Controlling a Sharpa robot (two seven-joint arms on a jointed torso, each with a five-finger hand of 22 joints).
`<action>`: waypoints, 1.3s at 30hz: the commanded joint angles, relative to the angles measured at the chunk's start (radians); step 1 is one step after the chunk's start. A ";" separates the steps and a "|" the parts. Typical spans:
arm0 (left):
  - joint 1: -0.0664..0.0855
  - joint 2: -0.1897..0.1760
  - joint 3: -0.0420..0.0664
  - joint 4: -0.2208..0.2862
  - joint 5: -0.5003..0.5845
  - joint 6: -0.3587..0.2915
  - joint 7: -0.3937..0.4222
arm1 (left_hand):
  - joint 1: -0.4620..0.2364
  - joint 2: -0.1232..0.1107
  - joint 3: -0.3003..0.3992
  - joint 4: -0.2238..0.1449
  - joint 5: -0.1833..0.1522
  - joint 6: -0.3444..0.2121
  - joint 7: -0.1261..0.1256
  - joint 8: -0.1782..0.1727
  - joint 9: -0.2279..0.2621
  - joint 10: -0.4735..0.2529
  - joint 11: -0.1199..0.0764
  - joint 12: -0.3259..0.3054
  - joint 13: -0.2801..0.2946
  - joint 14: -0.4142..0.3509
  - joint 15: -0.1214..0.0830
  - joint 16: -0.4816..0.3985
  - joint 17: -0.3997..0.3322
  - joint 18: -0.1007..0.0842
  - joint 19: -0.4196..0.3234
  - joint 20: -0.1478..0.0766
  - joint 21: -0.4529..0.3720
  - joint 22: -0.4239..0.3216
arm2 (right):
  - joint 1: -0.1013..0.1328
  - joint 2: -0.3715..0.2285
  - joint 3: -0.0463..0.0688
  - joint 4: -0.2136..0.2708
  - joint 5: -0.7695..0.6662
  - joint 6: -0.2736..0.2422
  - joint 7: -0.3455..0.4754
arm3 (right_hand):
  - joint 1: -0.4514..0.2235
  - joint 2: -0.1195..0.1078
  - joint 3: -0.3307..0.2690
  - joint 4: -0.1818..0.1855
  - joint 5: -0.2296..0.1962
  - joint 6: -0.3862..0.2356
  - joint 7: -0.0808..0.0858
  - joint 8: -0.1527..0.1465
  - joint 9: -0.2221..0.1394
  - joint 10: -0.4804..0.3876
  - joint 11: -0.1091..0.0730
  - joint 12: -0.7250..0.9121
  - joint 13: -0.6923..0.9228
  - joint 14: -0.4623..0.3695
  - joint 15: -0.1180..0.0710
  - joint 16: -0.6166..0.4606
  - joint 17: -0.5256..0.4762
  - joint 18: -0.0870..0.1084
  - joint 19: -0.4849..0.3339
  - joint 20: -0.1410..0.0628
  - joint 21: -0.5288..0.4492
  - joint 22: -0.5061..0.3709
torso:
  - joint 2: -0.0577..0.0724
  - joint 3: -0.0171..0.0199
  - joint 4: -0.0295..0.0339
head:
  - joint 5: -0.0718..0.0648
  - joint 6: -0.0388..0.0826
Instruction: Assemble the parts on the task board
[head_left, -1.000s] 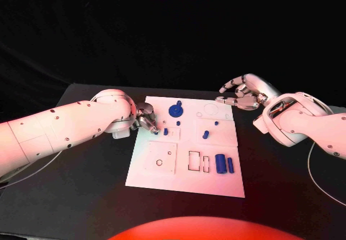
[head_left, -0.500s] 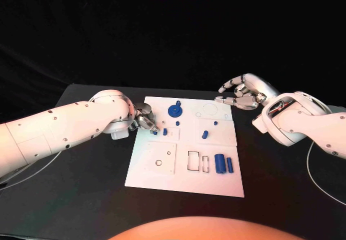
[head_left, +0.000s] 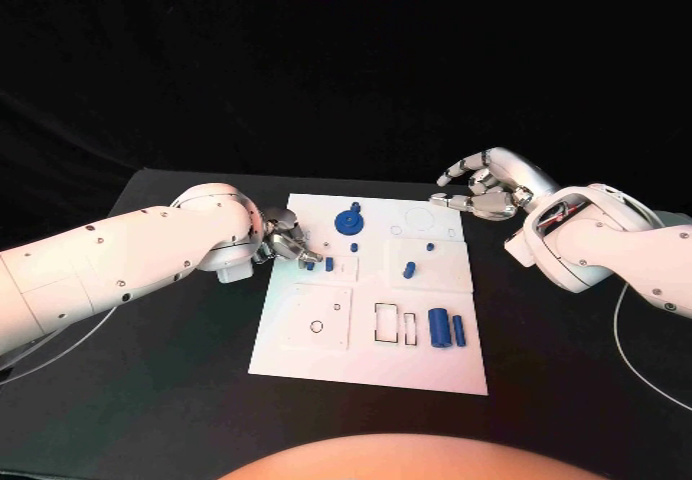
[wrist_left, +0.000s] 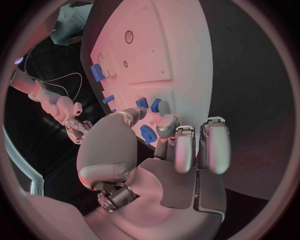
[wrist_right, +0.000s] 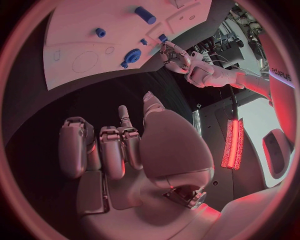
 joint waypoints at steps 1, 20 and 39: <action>-0.002 -0.003 0.002 0.004 0.006 -0.017 -0.017 | 0.004 -0.002 -0.011 0.002 -0.007 0.009 -0.001 0.006 -0.001 0.004 0.002 -0.002 0.001 0.102 -0.007 0.006 0.263 -0.008 0.002 -0.006 -0.001 0.017 | 0.000 0.000 0.000 0.002 -0.005 0.005 0.002 | -0.007 0.002 -0.006 0.001 0.004 -0.004 -0.006 0.005 0.001 0.073 -0.007 -0.004 0.228 0.091 -0.008 -0.005 0.207 0.013 -0.006 0.000 -0.007 0.088 | 0.000 0.0001 0.0003 | 0.000 0.002; 0.007 -0.007 0.026 0.036 0.087 -0.292 0.295 | 0.209 0.014 -0.090 -0.005 -0.009 -0.189 0.093 -0.059 -0.055 -0.377 0.090 -0.369 -0.393 -0.096 0.070 -0.290 -0.132 0.100 -0.277 0.055 -0.431 -0.570 | 0.000 -0.001 0.000 -0.001 -0.005 0.001 0.003 | -0.008 0.001 -0.007 0.002 0.004 -0.005 -0.005 0.005 0.001 0.072 -0.007 -0.005 0.227 0.091 -0.008 -0.005 0.206 0.014 -0.007 0.000 -0.008 0.087 | 0.000 0.0002 0.0009 | -0.009 0.009; -0.014 0.108 -0.033 -0.065 -0.377 -0.412 0.540 | 0.426 -0.032 0.022 -0.111 -0.022 -0.211 0.112 -0.175 -0.263 -0.496 0.127 -0.646 -0.688 -0.220 0.103 -0.408 -0.362 0.107 -0.300 0.086 -0.487 -0.616 | -0.005 0.006 0.000 -0.004 -0.003 0.004 0.007 | -0.009 0.002 -0.008 0.002 0.004 -0.006 -0.005 0.006 0.001 0.061 -0.007 -0.015 0.216 0.087 -0.008 -0.010 0.188 0.018 -0.016 0.000 -0.026 0.075 | 0.002 -0.0008 -0.0016 | -0.020 0.024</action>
